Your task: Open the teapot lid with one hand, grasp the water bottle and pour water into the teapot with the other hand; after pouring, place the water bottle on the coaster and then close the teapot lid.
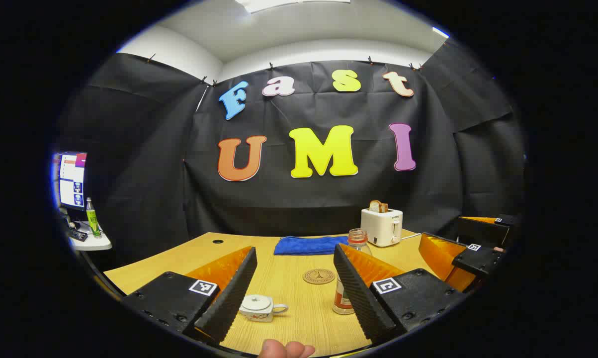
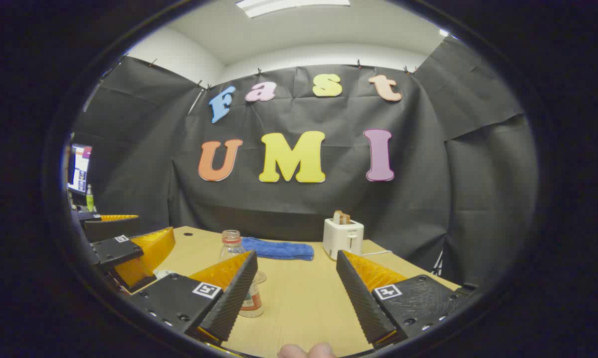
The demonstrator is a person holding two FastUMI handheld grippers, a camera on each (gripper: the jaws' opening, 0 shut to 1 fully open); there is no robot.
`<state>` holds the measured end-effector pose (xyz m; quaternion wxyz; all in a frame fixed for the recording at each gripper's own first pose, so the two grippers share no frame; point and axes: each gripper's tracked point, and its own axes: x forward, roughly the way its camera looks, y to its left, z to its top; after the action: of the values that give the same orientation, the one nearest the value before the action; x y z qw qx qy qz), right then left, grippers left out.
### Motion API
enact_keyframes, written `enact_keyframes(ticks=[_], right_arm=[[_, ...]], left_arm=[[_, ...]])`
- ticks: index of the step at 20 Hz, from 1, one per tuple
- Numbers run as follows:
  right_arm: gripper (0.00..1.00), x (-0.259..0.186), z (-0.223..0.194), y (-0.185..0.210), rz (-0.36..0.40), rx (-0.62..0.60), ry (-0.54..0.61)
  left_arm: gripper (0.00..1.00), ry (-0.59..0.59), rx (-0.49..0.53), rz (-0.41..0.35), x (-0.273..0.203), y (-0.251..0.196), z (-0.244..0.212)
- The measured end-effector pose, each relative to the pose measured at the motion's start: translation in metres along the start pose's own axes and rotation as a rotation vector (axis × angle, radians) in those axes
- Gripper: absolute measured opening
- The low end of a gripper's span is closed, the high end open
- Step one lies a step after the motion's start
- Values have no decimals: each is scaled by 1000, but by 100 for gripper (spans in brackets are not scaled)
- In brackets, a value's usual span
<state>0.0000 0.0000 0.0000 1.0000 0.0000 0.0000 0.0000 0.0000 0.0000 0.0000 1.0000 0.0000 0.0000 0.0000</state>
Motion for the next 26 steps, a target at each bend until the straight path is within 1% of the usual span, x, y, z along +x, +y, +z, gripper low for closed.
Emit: enact_keyframes(ticks=[1,2,3,4,7,8,9,10,12,13,15,16,17,19,20,24,25,26], right_arm=[[98,1,-2,1,0,4,5],[95,2,-2,1,1,9,9],[98,2,-4,2,-1,11,12],[95,2,-4,2,-4,11,14],[95,4,-4,4,-6,8,17],[98,3,-3,4,-7,8,13],[98,3,-3,4,-8,7,9],[95,3,-2,4,-10,5,8],[95,4,-3,2,-12,4,10],[98,3,-5,3,-10,5,11],[98,3,-6,3,-9,7,15],[95,3,-6,2,-8,8,17],[98,3,-6,3,-8,8,16],[98,3,-6,3,-9,9,16],[95,3,-6,3,-9,6,16],[95,4,-6,2,-9,2,7],[98,6,-8,1,-10,0,5],[98,7,-10,1,-4,1,10]], left_arm=[[97,2,0,6,1,1,-1],[97,4,-1,8,1,2,0],[97,2,0,11,0,4,0],[97,1,1,16,0,7,0],[97,4,3,26,2,11,-1],[98,5,4,28,1,11,-1],[97,4,4,30,2,12,-1],[97,2,4,31,1,12,0],[97,2,3,31,1,12,0],[97,2,3,31,1,11,0],[97,2,6,31,1,11,1],[97,0,7,30,1,11,0],[97,-1,7,30,1,11,1],[97,1,6,27,1,10,1],[97,1,5,24,0,9,1],[97,5,-4,23,3,13,-2],[97,9,-12,21,4,14,-3],[97,8,-20,27,4,17,-3]])
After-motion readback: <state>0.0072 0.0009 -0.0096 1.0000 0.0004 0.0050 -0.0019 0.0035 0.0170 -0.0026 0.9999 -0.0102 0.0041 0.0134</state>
